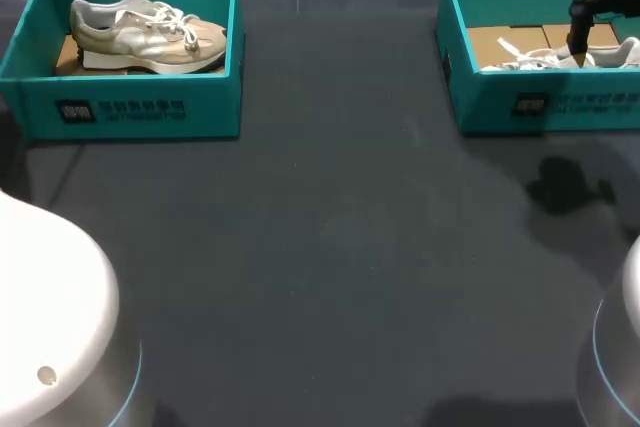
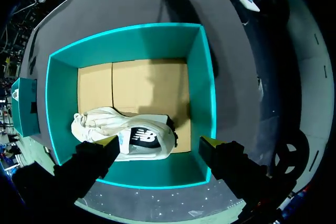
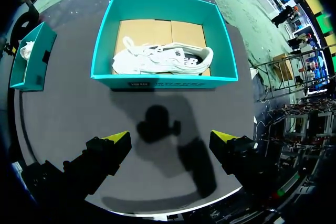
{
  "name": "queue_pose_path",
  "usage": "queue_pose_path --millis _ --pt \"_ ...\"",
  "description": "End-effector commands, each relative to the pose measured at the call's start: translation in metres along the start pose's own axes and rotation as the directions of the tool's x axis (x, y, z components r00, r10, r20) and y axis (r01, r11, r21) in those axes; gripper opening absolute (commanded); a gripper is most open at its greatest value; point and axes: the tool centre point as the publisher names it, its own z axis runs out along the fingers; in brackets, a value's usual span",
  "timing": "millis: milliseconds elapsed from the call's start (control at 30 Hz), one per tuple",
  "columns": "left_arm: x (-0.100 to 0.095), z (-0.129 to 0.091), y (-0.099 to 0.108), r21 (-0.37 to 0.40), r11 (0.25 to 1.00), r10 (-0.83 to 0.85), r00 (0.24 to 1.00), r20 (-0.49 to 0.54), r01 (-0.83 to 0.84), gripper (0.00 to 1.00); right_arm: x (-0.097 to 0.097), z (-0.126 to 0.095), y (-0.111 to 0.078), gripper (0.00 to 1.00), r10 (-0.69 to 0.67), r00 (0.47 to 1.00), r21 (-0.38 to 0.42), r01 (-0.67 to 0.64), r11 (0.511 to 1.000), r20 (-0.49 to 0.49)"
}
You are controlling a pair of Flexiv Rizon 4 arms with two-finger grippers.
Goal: Take the shoe out of the shoebox, open the shoe tongue, remove and reinsert the insole, then place the shoe into the shoebox
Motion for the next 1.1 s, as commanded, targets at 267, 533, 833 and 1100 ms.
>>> queue_pose_path --millis 267,533,833,1100 --pt "0.003 0.025 0.017 0.001 1.0 -0.008 1.0 -0.026 0.008 1.0 0.0 0.0 0.0 1.0 0.001 1.0 0.0 -0.001 1.0 0.001" --pt "0.013 0.054 0.02 -0.023 0.999 0.026 0.999 -0.028 -0.027 1.0 0.0 0.0 0.0 1.0 0.001 1.0 0.0 -0.001 1.0 0.001" --pt "0.014 0.073 0.031 -0.054 0.998 0.006 1.0 -0.025 -0.008 1.0 0.0 0.0 0.0 1.0 0.001 1.0 0.0 -0.001 1.0 0.001" --pt "0.008 0.09 0.04 -0.061 0.998 -0.004 1.0 -0.029 0.002 0.93 0.0 0.0 0.0 1.0 0.001 1.0 0.0 -0.001 1.0 0.001"
